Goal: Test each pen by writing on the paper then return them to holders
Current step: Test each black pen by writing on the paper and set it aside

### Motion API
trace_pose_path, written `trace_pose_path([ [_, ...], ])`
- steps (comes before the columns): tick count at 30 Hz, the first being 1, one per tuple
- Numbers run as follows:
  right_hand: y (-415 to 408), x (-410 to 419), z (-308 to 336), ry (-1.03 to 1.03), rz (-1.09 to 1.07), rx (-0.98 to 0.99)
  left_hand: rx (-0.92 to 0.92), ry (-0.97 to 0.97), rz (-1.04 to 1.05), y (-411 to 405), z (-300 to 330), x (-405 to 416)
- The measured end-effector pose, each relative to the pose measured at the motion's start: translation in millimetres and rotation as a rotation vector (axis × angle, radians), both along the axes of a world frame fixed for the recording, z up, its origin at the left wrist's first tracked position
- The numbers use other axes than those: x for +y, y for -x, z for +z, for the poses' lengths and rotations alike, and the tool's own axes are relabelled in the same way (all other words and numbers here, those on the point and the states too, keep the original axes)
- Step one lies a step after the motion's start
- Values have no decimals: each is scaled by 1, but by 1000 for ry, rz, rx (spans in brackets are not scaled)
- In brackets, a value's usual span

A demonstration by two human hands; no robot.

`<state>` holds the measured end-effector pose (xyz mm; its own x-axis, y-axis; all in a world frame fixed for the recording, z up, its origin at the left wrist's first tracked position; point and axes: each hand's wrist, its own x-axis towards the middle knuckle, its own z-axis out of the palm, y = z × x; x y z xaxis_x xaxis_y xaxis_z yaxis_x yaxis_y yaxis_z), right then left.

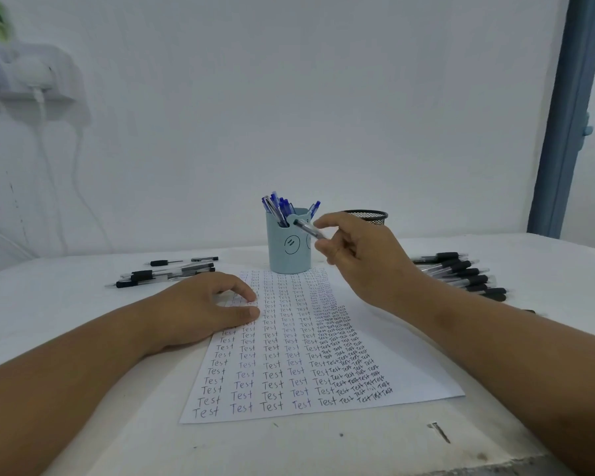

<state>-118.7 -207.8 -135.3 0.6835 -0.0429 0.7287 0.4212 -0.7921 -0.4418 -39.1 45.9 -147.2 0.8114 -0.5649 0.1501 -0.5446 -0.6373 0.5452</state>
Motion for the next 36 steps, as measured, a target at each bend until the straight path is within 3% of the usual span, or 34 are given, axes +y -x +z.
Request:
trace_pose_path([
  [19, 1, -1, -1, 36, -25, 81, -11, -8, 1, 3, 1, -1],
  [30, 0, -1, 3, 144, -51, 24, 1, -6, 3, 1, 0, 0],
  [36, 0, -19, 17, 185, -178, 51, 0, -1, 2, 1, 0, 0],
])
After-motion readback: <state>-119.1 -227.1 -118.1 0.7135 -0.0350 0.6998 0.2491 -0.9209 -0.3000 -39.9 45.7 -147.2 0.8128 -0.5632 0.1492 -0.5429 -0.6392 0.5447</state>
